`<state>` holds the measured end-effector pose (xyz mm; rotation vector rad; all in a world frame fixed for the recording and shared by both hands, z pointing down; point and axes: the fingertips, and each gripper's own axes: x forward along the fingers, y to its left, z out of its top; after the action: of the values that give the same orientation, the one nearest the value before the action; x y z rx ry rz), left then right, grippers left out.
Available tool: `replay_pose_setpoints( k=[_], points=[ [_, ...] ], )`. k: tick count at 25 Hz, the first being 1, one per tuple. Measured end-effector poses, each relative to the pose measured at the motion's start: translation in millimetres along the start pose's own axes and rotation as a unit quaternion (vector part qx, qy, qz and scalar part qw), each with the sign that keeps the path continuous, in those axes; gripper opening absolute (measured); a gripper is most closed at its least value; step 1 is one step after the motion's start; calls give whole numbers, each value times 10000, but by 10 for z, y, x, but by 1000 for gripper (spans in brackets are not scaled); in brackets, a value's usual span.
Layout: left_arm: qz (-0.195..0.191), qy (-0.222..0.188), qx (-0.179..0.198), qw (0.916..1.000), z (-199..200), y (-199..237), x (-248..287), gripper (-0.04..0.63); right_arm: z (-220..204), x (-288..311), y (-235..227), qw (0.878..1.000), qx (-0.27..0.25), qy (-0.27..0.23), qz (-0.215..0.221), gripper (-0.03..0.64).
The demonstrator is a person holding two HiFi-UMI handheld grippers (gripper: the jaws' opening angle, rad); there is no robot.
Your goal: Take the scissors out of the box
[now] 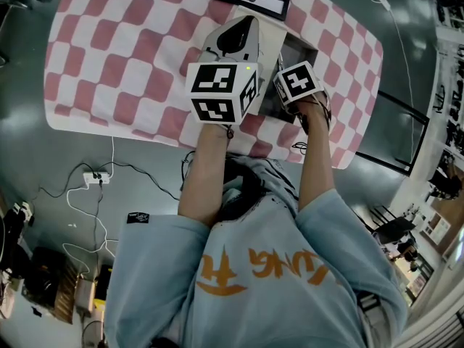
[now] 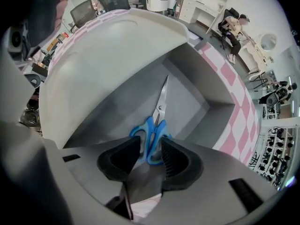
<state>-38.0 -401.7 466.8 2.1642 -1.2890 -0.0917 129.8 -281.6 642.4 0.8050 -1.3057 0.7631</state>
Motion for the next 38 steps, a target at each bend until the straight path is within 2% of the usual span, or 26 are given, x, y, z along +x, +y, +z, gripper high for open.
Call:
replay_pose_setpoints(
  k=[9, 12, 19, 21, 25, 29, 38],
  points=[
    [-31, -31, 10, 10000, 49, -8, -3, 17, -14, 39, 30, 9996, -66, 234, 129, 120],
    [-40, -60, 39, 10000, 70, -22, -24, 17, -10, 38, 55, 9996, -44, 160, 242, 91],
    [-33, -122, 129, 9998, 128, -60, -116, 17, 6, 39, 71, 9987, 277, -14, 423, 83],
    [-25, -137, 155, 9998, 141, -77, -160, 17, 8, 10, 65, 9973, 503, -164, 509, 82],
    [-11, -166, 217, 9996, 168, -90, -251, 17, -19, -92, -33, 9934, 911, -593, 377, 81],
    [-26, -172, 292, 9994, 182, -124, -301, 17, -15, -167, -40, 9839, 1337, -1052, 553, 81],
    [-209, -115, 554, 9982, 189, -354, -330, 17, -14, -424, -81, 9654, 1742, -1797, 730, 81]
  ],
)
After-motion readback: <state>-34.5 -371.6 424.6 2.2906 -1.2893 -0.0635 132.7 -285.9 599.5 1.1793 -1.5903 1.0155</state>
